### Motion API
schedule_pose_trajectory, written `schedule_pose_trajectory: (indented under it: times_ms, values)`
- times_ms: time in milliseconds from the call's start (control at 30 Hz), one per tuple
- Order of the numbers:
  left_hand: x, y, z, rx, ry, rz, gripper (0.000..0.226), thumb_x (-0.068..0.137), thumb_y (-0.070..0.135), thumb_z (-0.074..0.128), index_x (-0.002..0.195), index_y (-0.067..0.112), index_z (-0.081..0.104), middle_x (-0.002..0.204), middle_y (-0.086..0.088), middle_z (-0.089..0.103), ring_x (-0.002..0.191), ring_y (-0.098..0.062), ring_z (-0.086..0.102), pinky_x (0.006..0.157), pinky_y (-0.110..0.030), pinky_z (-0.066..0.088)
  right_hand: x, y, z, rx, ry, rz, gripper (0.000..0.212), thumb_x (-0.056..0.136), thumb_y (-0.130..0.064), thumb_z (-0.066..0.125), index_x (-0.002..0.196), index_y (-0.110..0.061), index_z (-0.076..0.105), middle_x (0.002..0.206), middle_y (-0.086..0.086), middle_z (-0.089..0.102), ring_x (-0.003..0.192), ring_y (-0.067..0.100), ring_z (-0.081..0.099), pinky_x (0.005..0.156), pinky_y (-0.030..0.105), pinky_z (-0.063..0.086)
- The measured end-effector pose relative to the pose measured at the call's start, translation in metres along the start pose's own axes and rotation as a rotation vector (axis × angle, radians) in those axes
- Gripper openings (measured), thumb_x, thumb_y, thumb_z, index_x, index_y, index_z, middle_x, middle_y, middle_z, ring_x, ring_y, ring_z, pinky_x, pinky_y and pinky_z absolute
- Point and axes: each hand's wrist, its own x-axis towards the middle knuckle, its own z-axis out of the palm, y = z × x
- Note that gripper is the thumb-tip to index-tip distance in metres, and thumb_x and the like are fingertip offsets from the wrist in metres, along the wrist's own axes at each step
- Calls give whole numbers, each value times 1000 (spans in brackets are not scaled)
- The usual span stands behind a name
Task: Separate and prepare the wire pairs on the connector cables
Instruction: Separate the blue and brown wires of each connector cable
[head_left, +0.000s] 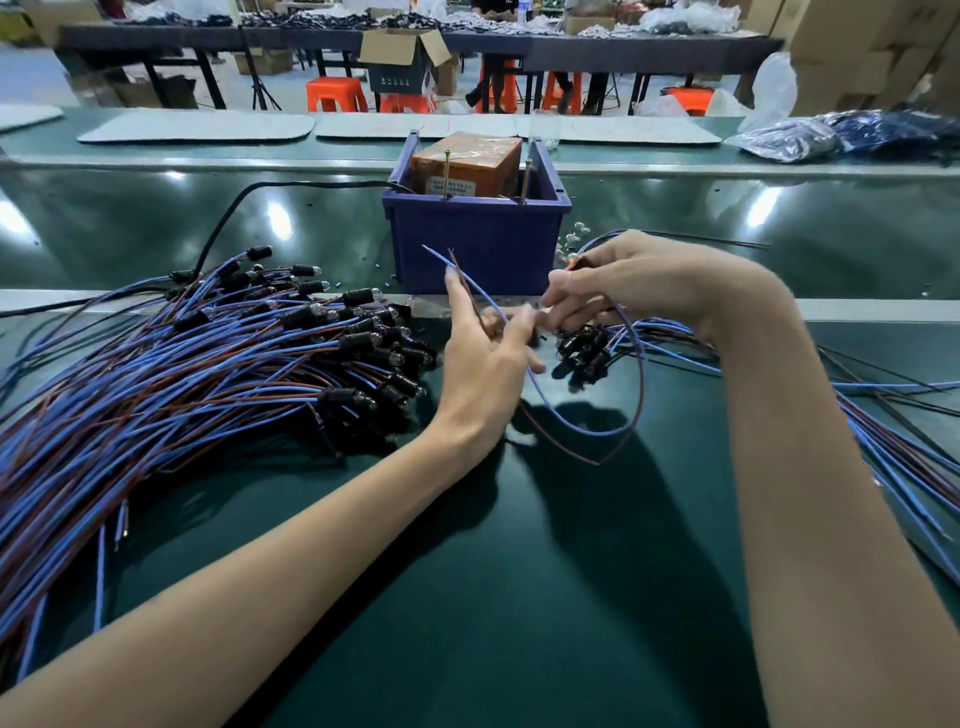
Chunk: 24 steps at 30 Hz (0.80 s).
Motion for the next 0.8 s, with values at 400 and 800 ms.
schedule_pose_trajectory:
  times_ms: [400,800]
  values:
    - [-19,13,-1,-2,-441,44,34,90,-6,53,121,8,55,77,-7,71,63,-18,69,53,-20,49,-7,27,-37,-238,852,172,34,91,-6,53,121,-13,66,126,20,59,118,32,54,105,30,40]
    - [-16,6,-3,108,-515,111,38,94,31,42,80,10,71,49,-2,56,35,-12,38,40,-19,31,0,31,-16,-588,62,117,64,83,-8,67,141,-26,47,138,3,55,125,22,51,108,37,37]
